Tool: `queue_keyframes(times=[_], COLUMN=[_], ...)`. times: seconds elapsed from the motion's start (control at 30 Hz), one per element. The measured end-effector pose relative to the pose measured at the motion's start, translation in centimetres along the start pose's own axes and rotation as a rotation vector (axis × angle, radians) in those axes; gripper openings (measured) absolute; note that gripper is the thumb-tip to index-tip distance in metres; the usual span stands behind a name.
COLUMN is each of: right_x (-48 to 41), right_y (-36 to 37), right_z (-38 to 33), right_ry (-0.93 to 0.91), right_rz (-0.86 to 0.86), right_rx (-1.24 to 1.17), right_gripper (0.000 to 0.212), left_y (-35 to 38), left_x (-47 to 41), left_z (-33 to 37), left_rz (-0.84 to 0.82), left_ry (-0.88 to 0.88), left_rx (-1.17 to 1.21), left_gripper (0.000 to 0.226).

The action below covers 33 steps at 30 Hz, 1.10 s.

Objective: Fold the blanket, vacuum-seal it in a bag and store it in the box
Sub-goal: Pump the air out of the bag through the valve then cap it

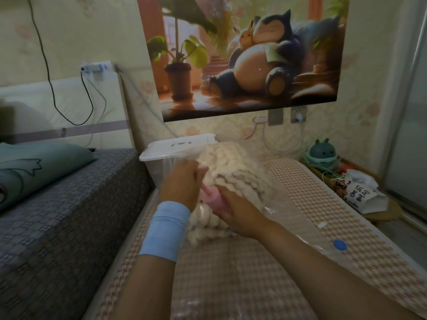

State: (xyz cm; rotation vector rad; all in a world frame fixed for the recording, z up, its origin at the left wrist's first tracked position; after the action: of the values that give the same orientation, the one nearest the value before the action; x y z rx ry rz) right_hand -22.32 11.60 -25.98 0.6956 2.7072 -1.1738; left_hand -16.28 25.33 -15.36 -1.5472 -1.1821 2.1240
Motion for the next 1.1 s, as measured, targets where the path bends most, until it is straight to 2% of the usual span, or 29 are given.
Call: queue_keyframes(times=[0.1,0.17,0.23,0.33,0.4,0.43,0.5,0.63,0.67,0.73,0.83,0.9,0.97,1.0,1.1], right_x=[-0.2,-0.3,-0.4,-0.6,-0.8,-0.8,-0.8,-0.8,-0.7,-0.7,-0.7,-0.6,-0.5,-0.5,-0.4], right_y=[-0.2,0.1,0.2,0.4,0.6,0.7,0.4,0.2,0.2,0.2,0.4,0.5,0.4,0.2,-0.4], right_z=[0.4,0.4,0.2,-0.2,-0.3,-0.2,0.1,0.7,0.6,0.3,-0.1,-0.2,0.0,0.1,0.3], right_ry=[0.012,0.028,0.041,0.056,0.068,0.075,0.082,0.085,0.087,0.088,0.095,0.093,0.089,0.088,0.093], right_rz=[-0.004,-0.01,-0.006,0.025,0.031,0.026,0.015,-0.023,-0.029,-0.026,-0.019,-0.011,-0.013,-0.021,-0.04], right_rx=[0.002,0.034,0.041,0.07,0.083,0.075,0.032,0.006,0.006,0.006,0.018,0.011,0.009,0.017,0.021], right_gripper=[0.058,0.056,0.058,0.071,0.063,0.058,0.051,0.05,0.05,0.05,0.048,0.054,0.057,0.056,0.046], left_y=[-5.8,-6.9,-5.0,1.3,3.8,3.6,1.0,-5.8,-6.1,-4.0,2.4,4.8,4.1,2.7,-3.6], left_x=[-0.1,0.0,0.0,0.8,1.4,1.2,0.3,-0.3,-0.1,0.2,0.8,1.4,0.9,0.4,-0.9], left_z=[0.0,-0.4,-0.7,-0.7,-0.3,-0.1,0.5,1.3,1.4,1.1,0.1,0.2,0.8,1.1,1.4], left_rz=[0.375,0.442,0.367,-0.018,-0.21,-0.214,-0.05,0.491,0.545,0.46,0.06,-0.155,-0.213,-0.158,0.237], left_ry=[0.015,-0.004,-0.014,0.006,-0.01,-0.019,-0.027,0.012,0.02,0.056,0.028,0.01,0.062,0.105,0.203], left_rx=[-0.133,-0.08,-0.014,0.042,0.049,0.03,-0.005,-0.048,-0.054,-0.012,0.269,0.321,0.311,0.312,0.242], left_gripper=[0.027,0.024,0.021,0.02,0.019,0.02,0.02,0.016,0.016,0.017,0.021,0.024,0.025,0.024,0.02])
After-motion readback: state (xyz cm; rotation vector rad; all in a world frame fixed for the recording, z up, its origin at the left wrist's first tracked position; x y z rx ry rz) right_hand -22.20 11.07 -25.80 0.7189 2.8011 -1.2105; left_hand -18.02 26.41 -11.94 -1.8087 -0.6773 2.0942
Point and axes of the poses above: each hand's wrist, its own x-axis away from the middle knuckle, its own y-axis out of the palm, z = x × y, the point moved 4 cm from there along -x, towards the middle knuckle, and after that the axes turned 15 degrees about y, right-handed, at the moved point
